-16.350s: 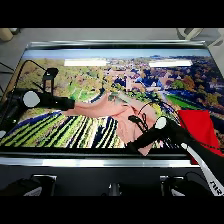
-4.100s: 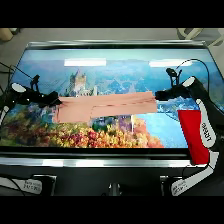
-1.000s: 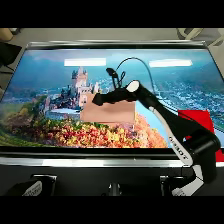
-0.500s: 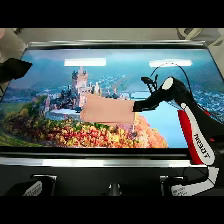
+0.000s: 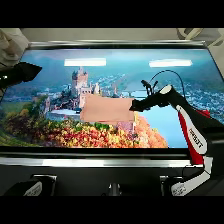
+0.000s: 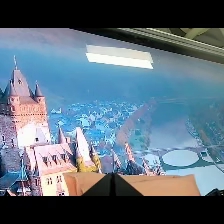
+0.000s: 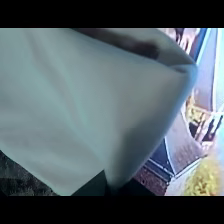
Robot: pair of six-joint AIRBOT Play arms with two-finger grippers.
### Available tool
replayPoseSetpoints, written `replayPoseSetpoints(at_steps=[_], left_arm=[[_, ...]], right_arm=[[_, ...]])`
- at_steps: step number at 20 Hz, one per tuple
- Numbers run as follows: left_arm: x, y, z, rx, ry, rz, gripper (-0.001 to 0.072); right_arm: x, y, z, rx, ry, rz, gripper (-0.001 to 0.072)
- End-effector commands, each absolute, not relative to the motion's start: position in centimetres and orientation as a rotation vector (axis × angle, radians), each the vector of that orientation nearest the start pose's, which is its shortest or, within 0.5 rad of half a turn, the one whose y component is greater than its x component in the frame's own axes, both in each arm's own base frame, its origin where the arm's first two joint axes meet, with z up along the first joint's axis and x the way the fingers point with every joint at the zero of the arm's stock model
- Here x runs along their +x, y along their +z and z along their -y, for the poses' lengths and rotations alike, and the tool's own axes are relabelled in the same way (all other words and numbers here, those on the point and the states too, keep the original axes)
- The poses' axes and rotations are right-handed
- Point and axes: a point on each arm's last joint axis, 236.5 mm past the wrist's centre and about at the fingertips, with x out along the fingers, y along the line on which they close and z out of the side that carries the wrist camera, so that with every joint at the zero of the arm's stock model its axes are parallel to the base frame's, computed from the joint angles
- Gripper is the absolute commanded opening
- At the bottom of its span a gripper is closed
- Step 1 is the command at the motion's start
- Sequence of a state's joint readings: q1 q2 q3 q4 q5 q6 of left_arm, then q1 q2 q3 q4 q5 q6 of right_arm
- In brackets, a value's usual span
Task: Fold the shirts.
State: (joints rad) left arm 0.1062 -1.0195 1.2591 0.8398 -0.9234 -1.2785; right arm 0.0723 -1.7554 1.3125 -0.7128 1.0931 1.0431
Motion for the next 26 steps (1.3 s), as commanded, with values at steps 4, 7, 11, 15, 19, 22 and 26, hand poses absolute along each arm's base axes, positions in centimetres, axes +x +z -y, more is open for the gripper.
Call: replayPoseSetpoints(at_steps=[4, 7, 11, 15, 19, 22, 26], left_arm=[[42.0, 23.3, 8.5, -0.373, -0.399, -0.556, 0.0023], [42.1, 23.4, 8.4, -0.371, -0.396, -0.553, 0.0023], [42.3, 23.7, 8.3, -0.374, -0.388, -0.537, 0.0023], [42.3, 23.6, 8.3, -0.373, -0.39, -0.539, 0.0023], [42.3, 23.6, 8.3, -0.373, -0.39, -0.539, 0.0024], [42.3, 23.6, 8.3, -0.35, -0.397, -0.534, 0.0023], [42.3, 23.6, 8.3, -0.347, -0.397, -0.532, 0.0023]], right_arm=[[47.5, 5.9, -6.5, 0.356, 0.624, -1.042, 0.002], [45.2, 10.2, 1.6, 0.393, 0.478, -0.993, 0.002], [41.8, 14.0, 9.9, 0.393, 0.283, -0.914, 0.002], [38.5, 15.7, 16.5, 0.472, 0.109, -0.858, 0.002], [35.0, 16.0, 19.5, 0.53, 0.038, -0.868, 0.0021], [33.3, 16.5, 21.6, 0.577, -0.038, -0.846, 0.0021], [28.3, 13.7, 20.8, 0.579, -0.05, -1.078, 0.002]])
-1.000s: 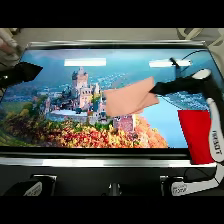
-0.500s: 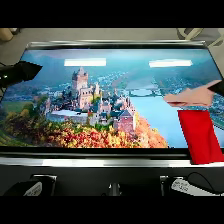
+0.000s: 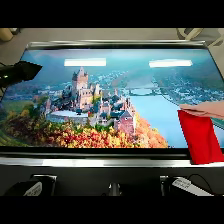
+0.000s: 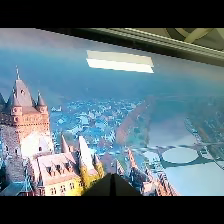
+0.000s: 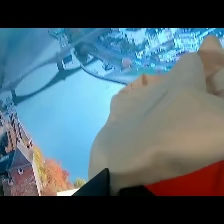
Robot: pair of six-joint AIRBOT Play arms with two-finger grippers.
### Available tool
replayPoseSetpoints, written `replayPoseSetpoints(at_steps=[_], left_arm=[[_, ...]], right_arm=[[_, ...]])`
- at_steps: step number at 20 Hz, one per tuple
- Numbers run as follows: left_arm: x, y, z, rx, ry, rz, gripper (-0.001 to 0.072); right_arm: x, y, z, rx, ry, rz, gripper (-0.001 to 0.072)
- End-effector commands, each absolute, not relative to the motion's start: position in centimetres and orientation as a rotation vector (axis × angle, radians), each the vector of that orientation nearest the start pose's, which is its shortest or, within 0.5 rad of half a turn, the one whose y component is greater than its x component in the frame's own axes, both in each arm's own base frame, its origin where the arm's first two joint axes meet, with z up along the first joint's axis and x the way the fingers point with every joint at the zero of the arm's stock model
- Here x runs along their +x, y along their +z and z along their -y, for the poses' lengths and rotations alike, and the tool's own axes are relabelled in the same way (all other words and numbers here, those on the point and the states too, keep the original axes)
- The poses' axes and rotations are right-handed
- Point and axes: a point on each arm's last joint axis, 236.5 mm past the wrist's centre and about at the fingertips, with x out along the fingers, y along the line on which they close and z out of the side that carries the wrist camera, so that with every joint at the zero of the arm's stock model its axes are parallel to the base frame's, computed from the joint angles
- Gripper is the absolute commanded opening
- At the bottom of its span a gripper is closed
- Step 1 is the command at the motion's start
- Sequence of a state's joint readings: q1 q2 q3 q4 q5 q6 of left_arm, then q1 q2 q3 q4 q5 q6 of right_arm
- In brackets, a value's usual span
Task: Fold the shirts.
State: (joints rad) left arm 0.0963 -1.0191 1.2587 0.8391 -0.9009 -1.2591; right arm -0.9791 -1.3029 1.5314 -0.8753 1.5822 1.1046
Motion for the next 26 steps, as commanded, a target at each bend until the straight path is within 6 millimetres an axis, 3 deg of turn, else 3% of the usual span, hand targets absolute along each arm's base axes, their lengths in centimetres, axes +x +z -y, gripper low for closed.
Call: replayPoseSetpoints(at_steps=[1, 3, 5, 12, 17, 18, 19, 20, 22, 23, 24, 26], left_arm=[[42.4, 23.7, 8.3, -0.349, -0.394, -0.527, 0.0023], [42.4, 24.0, 8.2, -0.346, -0.393, -0.521, 0.0023], [42.2, 24.5, 8.3, -0.332, -0.398, -0.504, 0.0023], [41.4, 29.9, 8.2, -0.294, -0.409, -0.39, 0.0023], [40.8, 33.2, 8.3, -0.301, -0.413, -0.326, 0.0023], [40.8, 33.4, 8.3, -0.299, -0.414, -0.321, 0.0023], [40.7, 33.6, 8.3, -0.301, -0.415, -0.318, 0.0023], [40.7, 33.8, 8.4, -0.308, -0.422, -0.314, 0.0023], [40.3, 35.3, 9.2, -0.349, -0.456, -0.282, 0.0023], [40.3, 36.3, 9.3, -0.348, -0.459, -0.256, 0.0022], [40.4, 37.1, 9.1, -0.335, -0.449, -0.231, 0.0022], [41.5, 37.2, 8.2, -0.294, -0.407, -0.226, 0.0021]], right_arm=[[26.2, 12.2, 21.0, 0.545, -0.09, -1.198, 0.002], [21.0, 9.3, 21.8, 0.454, -0.203, -1.483, 0.002], [18.4, 7.1, 22.2, 0.42, -0.258, -1.624, 0.002], [16.9, -1.0, 21.3, 0.442, -0.247, -1.69, 0.002], [15.5, -4.7, 20.7, 0.483, -0.313, -1.722, 0.0034], [15.8, -4.9, 21.0, 0.494, -0.346, -1.703, 0.0187], [16.0, -4.8, 21.3, 0.489, -0.356, -1.69, 0.0499], [16.4, -4.5, 22.0, 0.452, -0.346, -1.674, 0.0711], [17.1, -2.2, 24.4, 0.341, -0.358, -1.649, 0.0694], [18.2, 0.1, 26.6, 0.278, -0.409, -1.596, 0.0686], [20.1, 3.0, 28.8, 0.21, -0.447, -1.501, 0.0684], [26.4, 11.2, 32.2, 0.016, -0.491, -1.226, 0.0684]])
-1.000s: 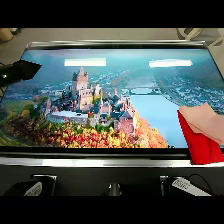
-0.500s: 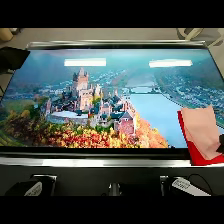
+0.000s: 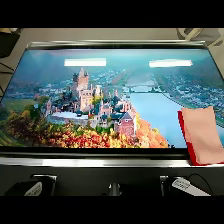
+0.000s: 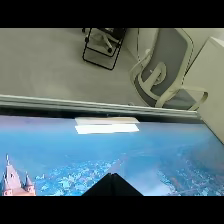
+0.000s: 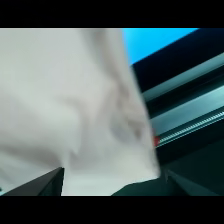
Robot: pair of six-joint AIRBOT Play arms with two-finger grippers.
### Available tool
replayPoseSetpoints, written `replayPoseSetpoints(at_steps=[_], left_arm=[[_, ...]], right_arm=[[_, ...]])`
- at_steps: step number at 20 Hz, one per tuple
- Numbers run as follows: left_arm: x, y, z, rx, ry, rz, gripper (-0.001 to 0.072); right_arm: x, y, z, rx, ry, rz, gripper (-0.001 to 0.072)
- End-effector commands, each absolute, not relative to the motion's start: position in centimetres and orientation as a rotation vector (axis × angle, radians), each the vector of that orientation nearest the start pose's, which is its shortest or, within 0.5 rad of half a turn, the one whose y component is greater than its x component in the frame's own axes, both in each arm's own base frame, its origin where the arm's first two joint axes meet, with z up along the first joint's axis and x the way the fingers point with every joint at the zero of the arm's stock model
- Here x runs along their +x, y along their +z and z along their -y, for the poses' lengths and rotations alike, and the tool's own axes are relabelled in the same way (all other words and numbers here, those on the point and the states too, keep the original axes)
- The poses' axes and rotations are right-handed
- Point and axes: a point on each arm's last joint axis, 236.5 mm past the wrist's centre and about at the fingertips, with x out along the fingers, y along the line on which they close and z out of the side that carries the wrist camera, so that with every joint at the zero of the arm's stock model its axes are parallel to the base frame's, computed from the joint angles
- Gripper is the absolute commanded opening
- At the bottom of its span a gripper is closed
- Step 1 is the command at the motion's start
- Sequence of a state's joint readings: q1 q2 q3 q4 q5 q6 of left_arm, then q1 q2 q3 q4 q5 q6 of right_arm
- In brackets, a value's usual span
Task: Fold the shirts.
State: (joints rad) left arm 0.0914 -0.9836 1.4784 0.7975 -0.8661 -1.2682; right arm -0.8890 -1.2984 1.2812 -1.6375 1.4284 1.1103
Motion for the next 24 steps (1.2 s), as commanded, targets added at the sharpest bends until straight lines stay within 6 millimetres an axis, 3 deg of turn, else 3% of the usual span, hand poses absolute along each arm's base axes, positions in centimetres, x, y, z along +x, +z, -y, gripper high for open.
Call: replayPoseSetpoints(at_steps=[1, 2, 3, 4, 5, 7, 9, 10, 11, 13, 24], left_arm=[[42.7, 36.0, 7.4, -0.277, -0.359, -0.268, 0.002], [44.1, 33.9, 6.4, -0.232, -0.29, -0.336, 0.002], [45.2, 31.3, 5.3, -0.183, -0.216, -0.421, 0.002], [46.1, 28.5, 4.3, -0.137, -0.141, -0.508, 0.002], [46.7, 25.5, 3.5, -0.079, -0.075, -0.595, 0.0021], [46.5, 19.3, 3.8, -0.02, -0.037, -0.803, 0.0069], [44.1, 13.1, 4.4, -0.005, -0.04, -1.073, 0.0467], [42.7, 10.8, 4.3, -0.009, -0.025, -1.19, 0.0606], [41.9, 9.5, 4.1, -0.013, -0.013, -1.257, 0.0626], [41.8, 8.3, 4.1, -0.007, -0.008, -1.299, 0.0623], [42.2, 7.4, 4.1, -0.006, -0.007, -1.312, 0.0613]], right_arm=[[29.8, 15.2, 32.3, -0.091, -0.485, -1.103, 0.0683], [33.1, 18.6, 31.1, -0.182, -0.455, -1.002, 0.0683], [36.3, 21.0, 28.4, -0.246, -0.394, -0.921, 0.0683], [39.3, 21.7, 24.7, -0.275, -0.305, -0.873, 0.0683], [41.4, 21.1, 20.7, -0.275, -0.209, -0.867, 0.0682], [44.1, 17.3, 13.7, -0.238, -0.055, -0.936, 0.068], [43.6, 12.0, 7.3, -0.18, 0.15, -1.123, 0.0667], [42.8, 9.9, 4.8, -0.145, 0.245, -1.209, 0.0664], [42.1, 8.4, 3.1, -0.12, 0.311, -1.271, 0.0664], [41.1, 7.1, 1.6, -0.109, 0.368, -1.346, 0.0665], [40.6, 7.1, 2.1, -0.132, 0.352, -1.368, 0.0665]])
